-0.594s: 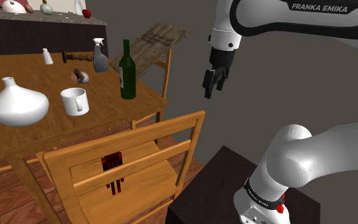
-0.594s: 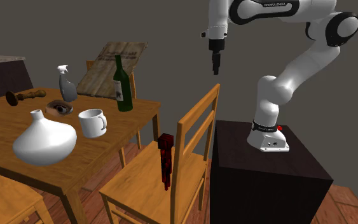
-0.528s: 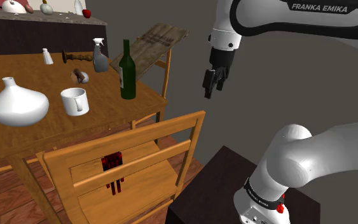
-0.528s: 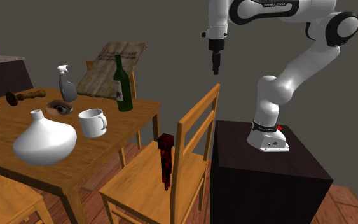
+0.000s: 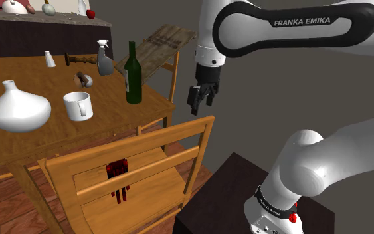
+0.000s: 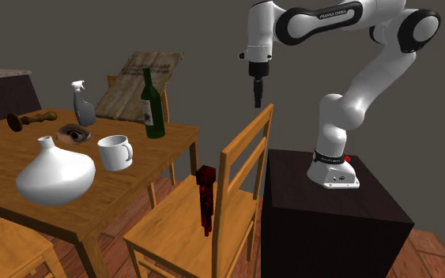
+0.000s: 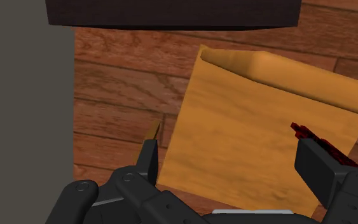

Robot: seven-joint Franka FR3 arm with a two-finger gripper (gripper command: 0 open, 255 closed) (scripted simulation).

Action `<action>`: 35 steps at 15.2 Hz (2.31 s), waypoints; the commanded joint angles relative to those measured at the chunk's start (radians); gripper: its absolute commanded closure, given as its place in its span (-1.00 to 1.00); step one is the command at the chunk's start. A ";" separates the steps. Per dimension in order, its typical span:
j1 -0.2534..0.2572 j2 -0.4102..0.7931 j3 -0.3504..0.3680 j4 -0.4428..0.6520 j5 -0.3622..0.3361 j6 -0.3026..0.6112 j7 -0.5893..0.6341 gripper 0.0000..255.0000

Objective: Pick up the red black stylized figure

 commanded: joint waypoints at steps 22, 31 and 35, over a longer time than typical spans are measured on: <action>0.088 0.793 0.286 0.387 -0.128 0.422 0.494 -1.00; 0.130 0.947 0.275 0.452 -0.207 0.500 0.572 -1.00; 0.132 0.958 0.272 0.444 -0.214 0.518 0.576 1.00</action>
